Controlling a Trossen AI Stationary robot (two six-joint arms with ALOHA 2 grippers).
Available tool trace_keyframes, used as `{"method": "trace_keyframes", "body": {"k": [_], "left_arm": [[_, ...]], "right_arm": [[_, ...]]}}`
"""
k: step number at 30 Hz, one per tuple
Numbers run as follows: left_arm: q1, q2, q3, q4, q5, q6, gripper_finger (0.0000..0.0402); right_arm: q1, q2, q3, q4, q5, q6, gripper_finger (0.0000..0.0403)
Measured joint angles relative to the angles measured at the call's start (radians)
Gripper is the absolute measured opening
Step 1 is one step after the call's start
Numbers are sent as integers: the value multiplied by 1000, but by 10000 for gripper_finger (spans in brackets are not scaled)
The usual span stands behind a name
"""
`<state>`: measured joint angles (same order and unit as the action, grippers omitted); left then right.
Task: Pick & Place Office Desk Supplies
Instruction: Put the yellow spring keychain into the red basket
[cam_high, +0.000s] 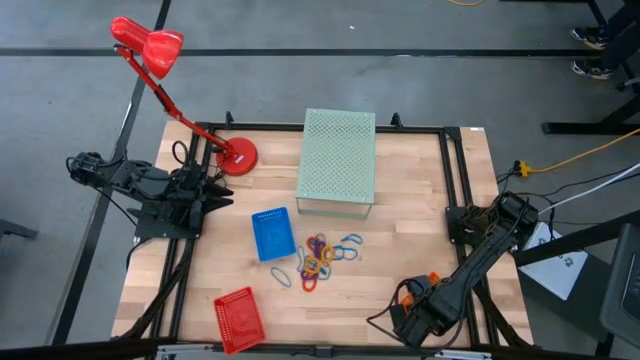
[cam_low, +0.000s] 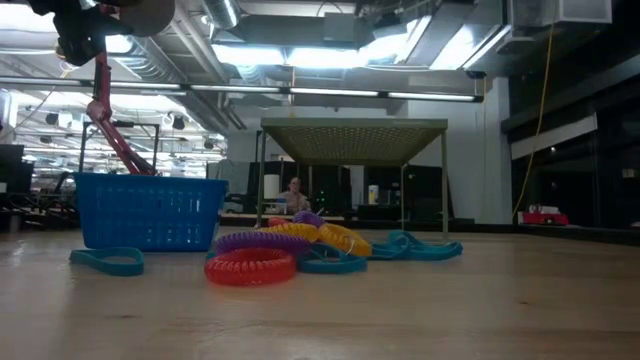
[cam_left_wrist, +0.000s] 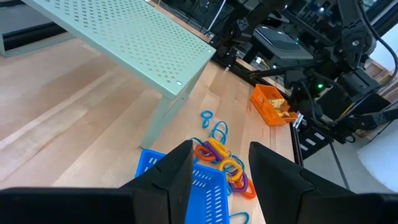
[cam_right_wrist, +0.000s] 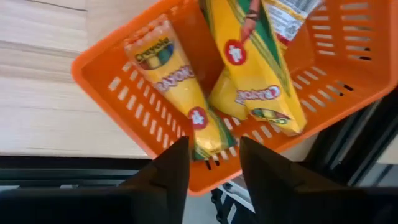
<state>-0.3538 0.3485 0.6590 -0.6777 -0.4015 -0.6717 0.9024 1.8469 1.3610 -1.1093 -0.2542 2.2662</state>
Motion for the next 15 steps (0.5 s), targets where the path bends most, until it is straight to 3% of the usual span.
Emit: {"method": "trace_keyframes", "body": {"k": [4,8,11,15], "left_arm": [[0,0,0,13,-2,-15,152],[0,0,0,103,-11,-9,152],[0,0,0,259,-27,55,152],[1,0,0,525,-33,178,152]], "right_arm": [[0,-16,0,-6,12,8,167],[-8,-57,0,-22,122,20,176],[-21,-102,0,-27,287,19,178],[-38,-177,0,8,632,-25,178]]}}
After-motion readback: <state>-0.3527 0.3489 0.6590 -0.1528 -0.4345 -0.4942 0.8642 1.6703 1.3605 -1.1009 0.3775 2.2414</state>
